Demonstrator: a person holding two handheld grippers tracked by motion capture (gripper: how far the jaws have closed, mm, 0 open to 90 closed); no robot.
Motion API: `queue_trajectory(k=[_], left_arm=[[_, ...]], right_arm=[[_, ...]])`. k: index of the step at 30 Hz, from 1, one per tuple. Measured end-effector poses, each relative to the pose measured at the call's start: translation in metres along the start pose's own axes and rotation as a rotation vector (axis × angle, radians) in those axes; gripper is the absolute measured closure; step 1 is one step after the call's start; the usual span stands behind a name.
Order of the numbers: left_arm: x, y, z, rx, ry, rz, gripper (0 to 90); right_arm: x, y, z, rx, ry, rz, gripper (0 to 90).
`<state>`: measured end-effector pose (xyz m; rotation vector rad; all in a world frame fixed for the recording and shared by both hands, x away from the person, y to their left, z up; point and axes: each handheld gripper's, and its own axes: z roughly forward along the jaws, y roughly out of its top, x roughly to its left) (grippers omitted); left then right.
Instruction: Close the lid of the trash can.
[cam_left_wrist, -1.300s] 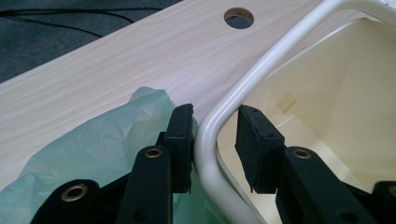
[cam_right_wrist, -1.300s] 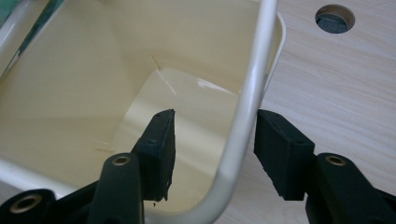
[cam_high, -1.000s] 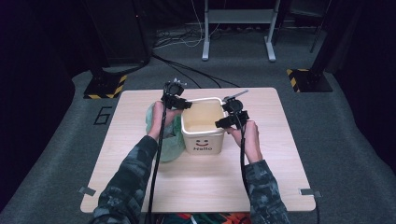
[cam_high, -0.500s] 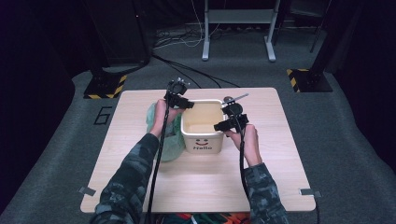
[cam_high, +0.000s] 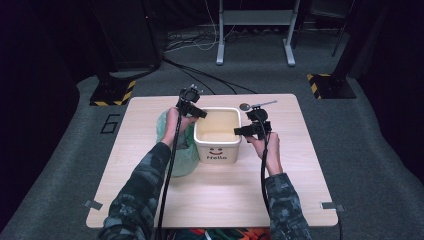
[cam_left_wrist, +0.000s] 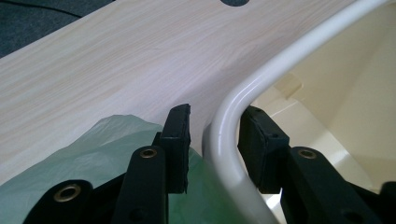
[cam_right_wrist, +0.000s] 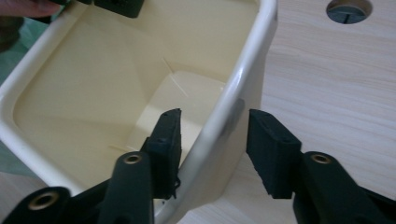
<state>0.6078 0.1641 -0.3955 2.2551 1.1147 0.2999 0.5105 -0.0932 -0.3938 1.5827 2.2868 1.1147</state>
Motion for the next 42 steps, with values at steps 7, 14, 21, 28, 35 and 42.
queue_trajectory(k=[7, 14, 21, 28, 35, 42], left_arm=[[-0.002, -0.001, 0.002, 0.002, 0.017, 0.016, 63.6], [0.001, -0.003, -0.007, -0.050, 0.017, -0.016, 51.4], [-0.003, -0.009, -0.039, -0.117, 0.008, -0.026, 30.2], [-0.011, -0.033, -0.075, -0.181, 0.003, 0.011, 19.3], [-0.020, -0.074, -0.099, -0.216, -0.015, 0.060, 15.5], [-0.022, -0.125, -0.116, -0.237, 0.010, 0.069, 14.7]], right_arm=[[-0.001, 0.000, 0.001, -0.012, 0.000, 0.000, 58.7], [0.001, 0.000, -0.001, -0.009, -0.009, -0.010, 50.4], [0.005, -0.002, -0.017, -0.062, -0.027, -0.045, 31.5], [0.009, -0.019, -0.039, -0.111, -0.053, -0.137, 17.4], [0.005, -0.042, -0.054, -0.147, -0.077, -0.173, 14.0], [-0.002, -0.070, -0.055, -0.146, -0.108, -0.202, 11.0]])
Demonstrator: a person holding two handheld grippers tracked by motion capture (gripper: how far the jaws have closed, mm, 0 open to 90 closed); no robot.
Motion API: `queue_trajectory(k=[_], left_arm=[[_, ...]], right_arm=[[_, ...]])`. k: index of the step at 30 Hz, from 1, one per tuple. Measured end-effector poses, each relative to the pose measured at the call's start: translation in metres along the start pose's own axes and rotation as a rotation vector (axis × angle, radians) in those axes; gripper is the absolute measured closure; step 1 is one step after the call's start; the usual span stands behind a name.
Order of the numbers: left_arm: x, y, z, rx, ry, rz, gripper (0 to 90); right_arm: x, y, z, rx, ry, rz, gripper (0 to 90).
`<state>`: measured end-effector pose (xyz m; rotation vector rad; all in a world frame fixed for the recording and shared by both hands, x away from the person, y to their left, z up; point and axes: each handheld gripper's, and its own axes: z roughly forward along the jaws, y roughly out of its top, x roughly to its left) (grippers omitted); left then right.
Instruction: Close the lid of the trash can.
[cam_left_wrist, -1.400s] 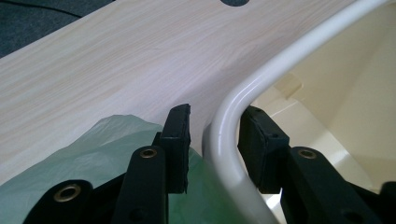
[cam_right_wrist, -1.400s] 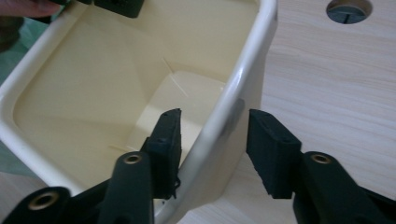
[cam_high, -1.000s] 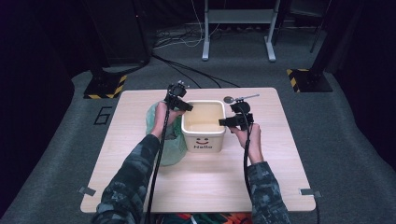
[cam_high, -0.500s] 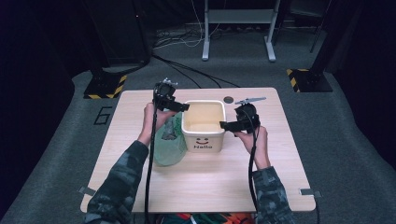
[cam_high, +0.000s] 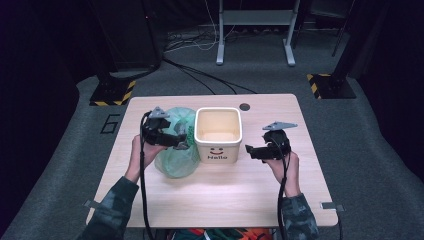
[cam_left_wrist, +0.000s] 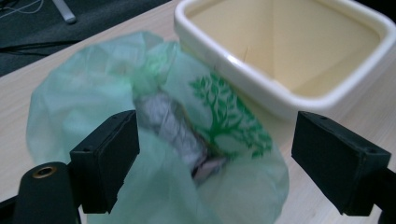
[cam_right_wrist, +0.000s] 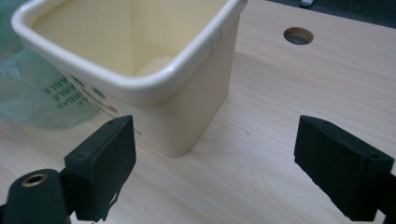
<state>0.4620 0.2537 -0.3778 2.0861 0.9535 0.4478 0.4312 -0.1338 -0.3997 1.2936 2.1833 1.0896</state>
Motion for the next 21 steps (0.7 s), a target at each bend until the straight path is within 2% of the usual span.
queue_trajectory(k=[3, 4, 6, 9, 12, 15, 19, 21], left_arm=[[-0.003, -0.021, -0.009, -0.020, 0.027, -0.002, 14.5], [-0.003, -0.028, -0.012, -0.027, 0.026, 0.000, 14.5], [-0.004, -0.043, -0.013, -0.039, -0.003, 0.004, 14.5], [-0.002, -0.065, -0.008, -0.013, -0.003, 0.008, 12.8], [-0.002, -0.088, -0.008, -0.023, 0.002, -0.031, 12.1], [-0.005, -0.113, -0.007, -0.032, 0.030, -0.055, 11.9], [-0.010, -0.145, 0.001, 0.006, 0.069, -0.072, 11.3], [-0.012, -0.156, 0.009, 0.052, 0.089, -0.063, 10.2]], right_arm=[[-0.004, -0.015, 0.001, 0.011, -0.025, -0.009, 10.3], [-0.005, -0.021, 0.002, 0.018, -0.031, -0.004, 9.9], [-0.011, -0.032, 0.005, 0.023, -0.053, -0.004, 9.6], [-0.019, -0.049, 0.010, 0.031, -0.082, 0.012, 8.9], [-0.028, -0.070, 0.017, 0.061, -0.105, 0.049, 8.3], [-0.034, -0.089, 0.023, 0.078, -0.126, 0.079, 8.0], [-0.041, -0.111, 0.030, 0.101, -0.171, 0.087, 8.0], [-0.044, -0.119, 0.033, 0.115, -0.186, 0.090, 6.6]])
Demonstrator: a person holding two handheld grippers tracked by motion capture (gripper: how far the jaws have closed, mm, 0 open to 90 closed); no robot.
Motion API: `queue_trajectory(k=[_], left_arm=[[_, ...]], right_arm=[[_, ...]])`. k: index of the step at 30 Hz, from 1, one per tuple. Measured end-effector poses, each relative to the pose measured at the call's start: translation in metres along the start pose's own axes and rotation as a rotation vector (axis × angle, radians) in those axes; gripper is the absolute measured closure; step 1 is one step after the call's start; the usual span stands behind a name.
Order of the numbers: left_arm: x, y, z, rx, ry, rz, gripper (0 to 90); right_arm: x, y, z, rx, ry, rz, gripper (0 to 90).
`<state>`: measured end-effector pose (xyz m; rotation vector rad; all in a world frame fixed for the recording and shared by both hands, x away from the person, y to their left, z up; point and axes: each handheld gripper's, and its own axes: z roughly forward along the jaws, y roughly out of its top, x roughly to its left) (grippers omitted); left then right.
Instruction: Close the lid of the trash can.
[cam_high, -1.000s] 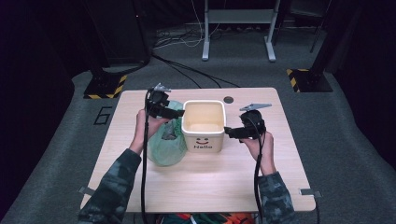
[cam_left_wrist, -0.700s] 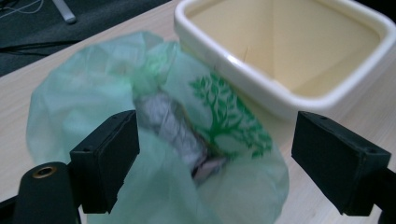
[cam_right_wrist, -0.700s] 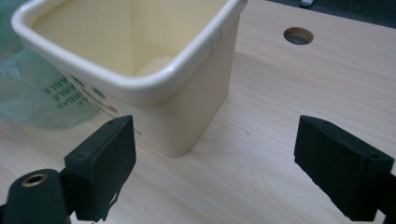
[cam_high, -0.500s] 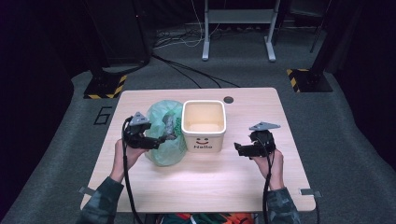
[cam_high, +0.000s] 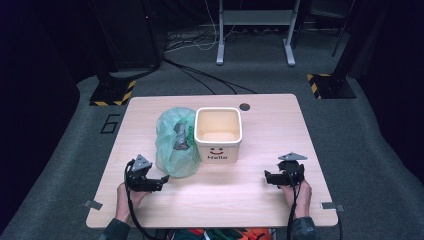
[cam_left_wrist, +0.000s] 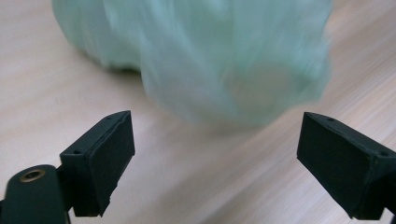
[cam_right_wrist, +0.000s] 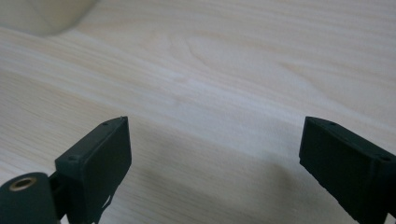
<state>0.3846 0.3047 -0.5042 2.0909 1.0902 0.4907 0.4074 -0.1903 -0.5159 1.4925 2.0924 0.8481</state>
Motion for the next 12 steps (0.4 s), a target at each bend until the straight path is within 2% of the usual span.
queue_trajectory(k=[2, 4, 6, 8, 9, 11, 12], left_arm=[[-0.003, -0.007, 0.006, 0.032, 0.025, 0.011, 8.6], [-0.005, -0.011, 0.010, 0.043, 0.048, 0.034, 8.4], [-0.006, -0.015, 0.014, 0.040, 0.042, 0.030, 8.1], [-0.004, -0.020, 0.015, 0.013, 0.025, 0.001, 7.8], [-0.003, -0.020, 0.016, 0.016, 0.023, -0.018, 7.7], [-0.001, -0.020, 0.015, 0.021, 0.037, -0.032, 7.4], [0.000, -0.020, 0.016, 0.023, 0.028, -0.036, 7.4]], right_arm=[[-0.001, -0.004, 0.004, 0.021, -0.024, -0.008, 4.4], [-0.004, -0.008, 0.005, 0.003, -0.009, 0.000, 3.2], [-0.006, -0.010, 0.005, -0.016, -0.008, 0.001, 0.6], [-0.007, -0.012, 0.006, -0.029, -0.009, 0.000, 0.0], [-0.007, -0.012, 0.006, -0.029, -0.009, 0.000, 0.0], [-0.007, -0.012, 0.006, -0.029, -0.008, 0.001, 0.0], [-0.007, -0.012, 0.006, -0.029, -0.008, 0.002, 0.0]])
